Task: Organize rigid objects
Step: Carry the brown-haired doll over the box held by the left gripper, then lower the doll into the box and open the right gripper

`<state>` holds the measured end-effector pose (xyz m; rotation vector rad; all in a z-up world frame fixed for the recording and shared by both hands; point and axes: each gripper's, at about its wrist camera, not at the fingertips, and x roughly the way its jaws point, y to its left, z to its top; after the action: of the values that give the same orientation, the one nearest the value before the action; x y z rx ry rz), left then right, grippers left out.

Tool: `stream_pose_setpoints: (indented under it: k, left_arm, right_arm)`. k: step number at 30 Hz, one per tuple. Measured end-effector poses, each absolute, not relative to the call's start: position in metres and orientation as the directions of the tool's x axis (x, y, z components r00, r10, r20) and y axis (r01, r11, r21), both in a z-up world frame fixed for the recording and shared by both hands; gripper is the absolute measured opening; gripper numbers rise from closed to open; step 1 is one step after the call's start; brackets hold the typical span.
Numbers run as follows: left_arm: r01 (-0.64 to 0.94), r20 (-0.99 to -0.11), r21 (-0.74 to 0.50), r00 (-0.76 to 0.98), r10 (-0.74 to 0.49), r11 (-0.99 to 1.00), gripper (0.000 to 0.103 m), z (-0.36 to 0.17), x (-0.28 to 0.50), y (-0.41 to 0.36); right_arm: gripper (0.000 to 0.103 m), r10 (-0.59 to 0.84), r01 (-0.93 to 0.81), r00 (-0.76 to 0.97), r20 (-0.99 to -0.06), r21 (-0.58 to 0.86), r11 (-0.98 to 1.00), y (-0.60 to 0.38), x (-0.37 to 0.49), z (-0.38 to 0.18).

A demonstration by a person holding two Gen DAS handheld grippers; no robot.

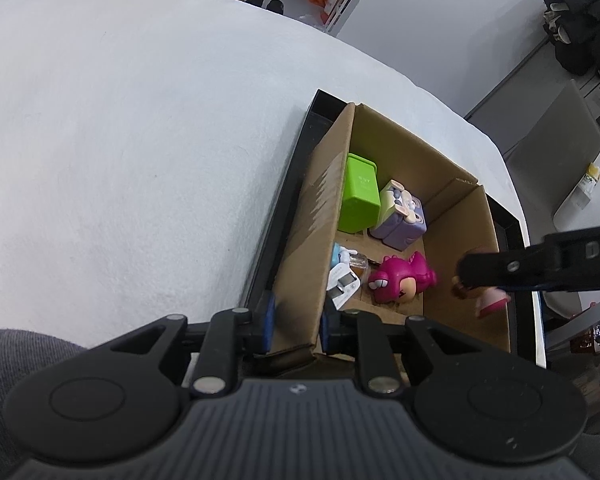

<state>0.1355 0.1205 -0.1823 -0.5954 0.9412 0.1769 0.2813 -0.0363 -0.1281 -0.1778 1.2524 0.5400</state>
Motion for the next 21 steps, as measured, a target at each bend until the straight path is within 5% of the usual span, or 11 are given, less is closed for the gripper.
stream_pose_setpoints:
  k: [21]
  left_arm:
    - [-0.387,-0.798,-0.405,0.592,-0.113,0.828,0.022,-0.181,0.133,0.123]
  right_arm:
    - [0.034,0.179,-0.476,0.135,-0.974,0.095,0.874,0.002,0.281,-0.190]
